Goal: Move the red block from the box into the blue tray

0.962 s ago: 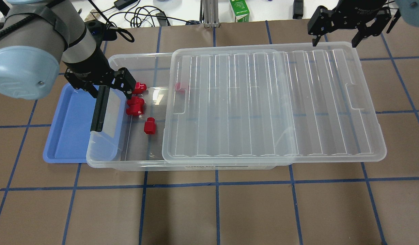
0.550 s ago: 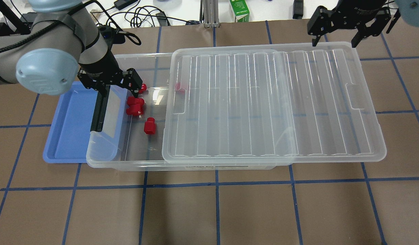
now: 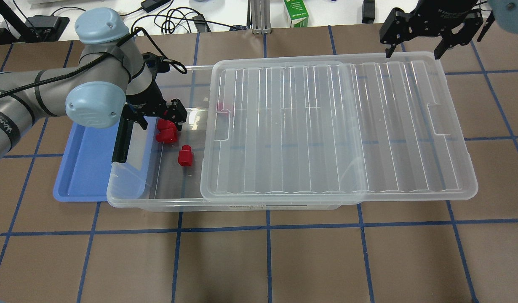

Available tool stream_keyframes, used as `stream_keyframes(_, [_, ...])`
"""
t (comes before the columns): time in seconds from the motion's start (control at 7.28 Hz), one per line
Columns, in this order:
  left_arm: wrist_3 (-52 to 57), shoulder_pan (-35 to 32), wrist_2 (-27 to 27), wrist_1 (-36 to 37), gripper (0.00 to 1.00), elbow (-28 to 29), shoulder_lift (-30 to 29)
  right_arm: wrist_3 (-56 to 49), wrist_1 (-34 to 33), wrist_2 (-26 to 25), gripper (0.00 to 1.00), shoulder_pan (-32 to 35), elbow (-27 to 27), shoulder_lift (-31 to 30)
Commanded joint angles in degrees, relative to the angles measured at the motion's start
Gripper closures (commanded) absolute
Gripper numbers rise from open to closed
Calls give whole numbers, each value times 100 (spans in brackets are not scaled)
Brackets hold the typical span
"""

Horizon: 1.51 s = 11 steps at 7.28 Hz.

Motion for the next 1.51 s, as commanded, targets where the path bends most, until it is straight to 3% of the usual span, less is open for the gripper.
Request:
stream_keyframes(0.0, [-68, -9, -8, 43, 0, -37, -249, 0, 0, 0, 0, 2, 1, 0])
stream_keyframes(1.37, [-104, -18, -210, 482, 2, -371, -856, 0, 0, 0, 0, 2, 1, 9])
